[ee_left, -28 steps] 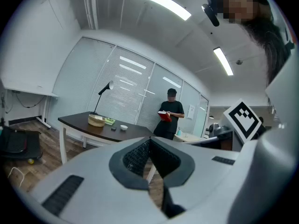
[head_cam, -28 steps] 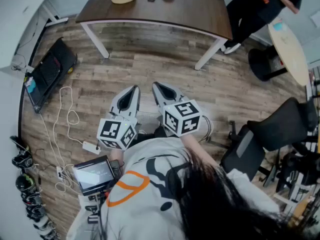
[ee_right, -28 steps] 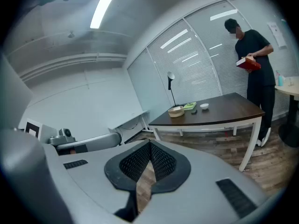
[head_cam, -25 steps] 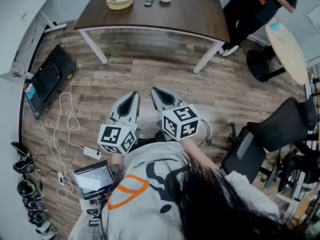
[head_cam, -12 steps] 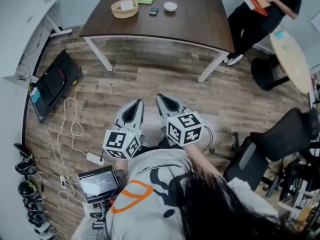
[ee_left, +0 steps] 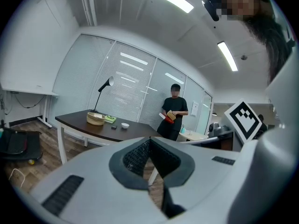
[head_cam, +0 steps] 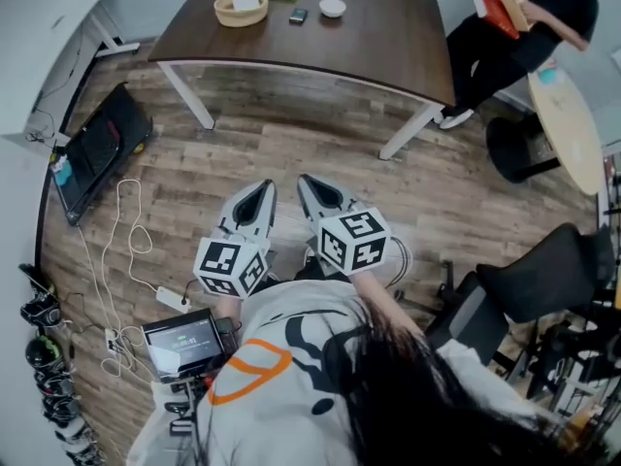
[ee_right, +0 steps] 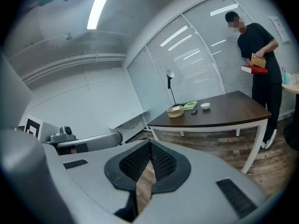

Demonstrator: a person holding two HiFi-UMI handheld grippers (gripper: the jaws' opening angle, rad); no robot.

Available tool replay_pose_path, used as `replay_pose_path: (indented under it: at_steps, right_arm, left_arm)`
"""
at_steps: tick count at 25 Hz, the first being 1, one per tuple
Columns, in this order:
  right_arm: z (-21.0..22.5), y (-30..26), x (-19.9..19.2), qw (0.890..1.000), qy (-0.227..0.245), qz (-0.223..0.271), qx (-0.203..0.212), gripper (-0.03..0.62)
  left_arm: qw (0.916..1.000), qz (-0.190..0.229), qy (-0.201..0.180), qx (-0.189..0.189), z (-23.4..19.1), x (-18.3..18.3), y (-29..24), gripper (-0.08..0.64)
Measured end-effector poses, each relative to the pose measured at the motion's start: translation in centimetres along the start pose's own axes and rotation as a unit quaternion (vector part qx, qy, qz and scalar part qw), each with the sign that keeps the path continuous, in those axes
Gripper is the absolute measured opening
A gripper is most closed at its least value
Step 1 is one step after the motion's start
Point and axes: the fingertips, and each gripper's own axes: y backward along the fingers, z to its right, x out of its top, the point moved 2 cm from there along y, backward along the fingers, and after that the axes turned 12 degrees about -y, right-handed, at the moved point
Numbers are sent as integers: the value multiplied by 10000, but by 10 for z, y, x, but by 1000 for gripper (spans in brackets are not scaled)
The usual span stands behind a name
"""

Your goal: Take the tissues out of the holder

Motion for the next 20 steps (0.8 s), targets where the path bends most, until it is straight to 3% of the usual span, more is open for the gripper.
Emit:
replay_pose_path:
  at_steps: [8,20]
  right_arm:
    - [22,-4,24,9998,55,-18,170,11]
    - [28,-25,20,9981,29,-378,488,11]
  left_arm:
    - [9999,96,-40,130,7,11,-29,-2]
    - [9985,-103,57,531,-4,2,-33,-2]
